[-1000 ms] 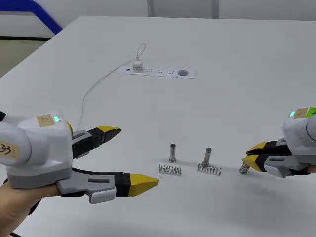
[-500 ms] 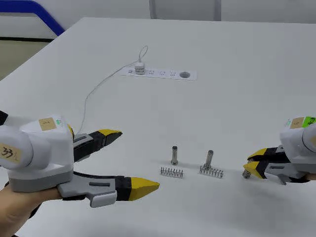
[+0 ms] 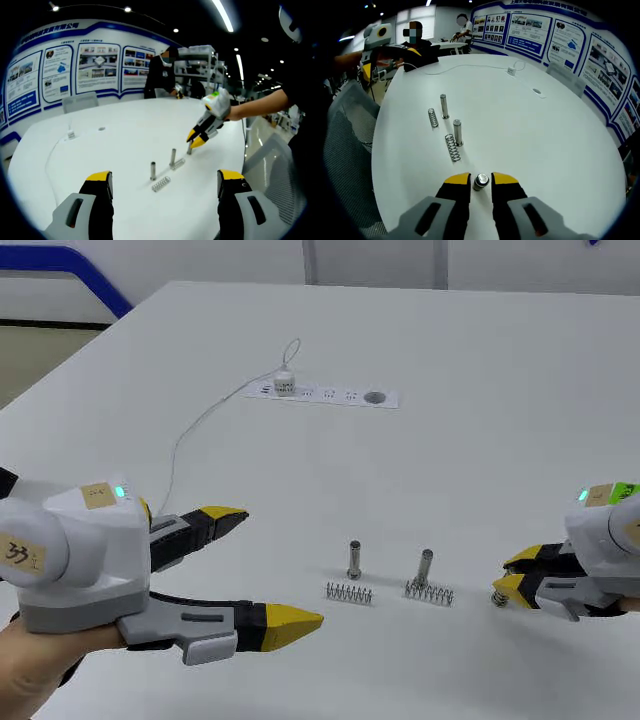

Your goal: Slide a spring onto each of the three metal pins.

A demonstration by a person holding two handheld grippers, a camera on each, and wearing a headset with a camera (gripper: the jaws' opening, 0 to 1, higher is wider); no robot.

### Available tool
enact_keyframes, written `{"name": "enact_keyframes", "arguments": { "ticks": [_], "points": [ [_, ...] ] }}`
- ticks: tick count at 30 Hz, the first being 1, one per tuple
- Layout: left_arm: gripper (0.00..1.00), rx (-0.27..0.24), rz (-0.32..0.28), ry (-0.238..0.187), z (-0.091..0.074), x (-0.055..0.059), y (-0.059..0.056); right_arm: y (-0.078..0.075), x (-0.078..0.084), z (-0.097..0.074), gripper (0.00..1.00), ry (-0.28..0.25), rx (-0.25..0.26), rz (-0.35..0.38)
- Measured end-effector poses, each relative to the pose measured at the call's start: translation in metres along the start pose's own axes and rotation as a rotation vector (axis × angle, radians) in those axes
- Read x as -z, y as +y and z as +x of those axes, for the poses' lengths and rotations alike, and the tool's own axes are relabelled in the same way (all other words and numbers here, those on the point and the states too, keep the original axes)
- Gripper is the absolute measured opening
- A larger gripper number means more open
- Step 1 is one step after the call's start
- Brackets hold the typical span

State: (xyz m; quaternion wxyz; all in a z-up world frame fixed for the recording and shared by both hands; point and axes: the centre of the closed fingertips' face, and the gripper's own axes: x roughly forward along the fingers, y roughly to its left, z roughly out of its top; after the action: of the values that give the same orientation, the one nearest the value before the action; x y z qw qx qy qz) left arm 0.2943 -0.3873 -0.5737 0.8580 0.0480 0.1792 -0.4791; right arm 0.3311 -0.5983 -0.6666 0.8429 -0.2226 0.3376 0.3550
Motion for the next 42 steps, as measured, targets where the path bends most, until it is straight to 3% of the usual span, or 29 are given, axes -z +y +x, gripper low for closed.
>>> {"name": "enact_keyframes", "arguments": {
  "ticks": [7, 12, 22, 26, 33, 38, 42],
  "points": [
    [0.88, -0.002, 0.000, 0.001, 0.000, 0.001, 0.001, -0.002, -0.007, -0.006, 0.17, -0.027, 0.016, 0.007],
    [0.88, -0.005, -0.003, 0.001, -0.001, 0.001, 0.003, 0.000, -0.022, -0.015, 0.18, -0.076, 0.028, 0.007],
    [0.88, -0.002, -0.003, 0.006, 0.001, 0.002, 0.002, 0.022, -0.048, -0.017, 0.19, -0.142, -0.022, -0.028],
    [0.88, -0.003, -0.006, 0.007, 0.001, 0.003, 0.002, 0.039, -0.052, -0.009, 0.19, -0.153, -0.083, -0.033],
    [0.88, -0.003, -0.014, 0.016, 0.001, 0.008, 0.001, 0.055, -0.041, 0.013, 0.19, -0.088, -0.117, -0.093],
    [0.88, -0.006, -0.020, 0.026, -0.001, 0.012, 0.002, 0.052, -0.035, 0.025, 0.19, -0.054, -0.089, -0.137],
    [0.88, -0.018, -0.022, 0.028, -0.004, 0.013, 0.005, 0.050, -0.032, 0.034, 0.18, -0.031, -0.101, -0.132]
  ]
}}
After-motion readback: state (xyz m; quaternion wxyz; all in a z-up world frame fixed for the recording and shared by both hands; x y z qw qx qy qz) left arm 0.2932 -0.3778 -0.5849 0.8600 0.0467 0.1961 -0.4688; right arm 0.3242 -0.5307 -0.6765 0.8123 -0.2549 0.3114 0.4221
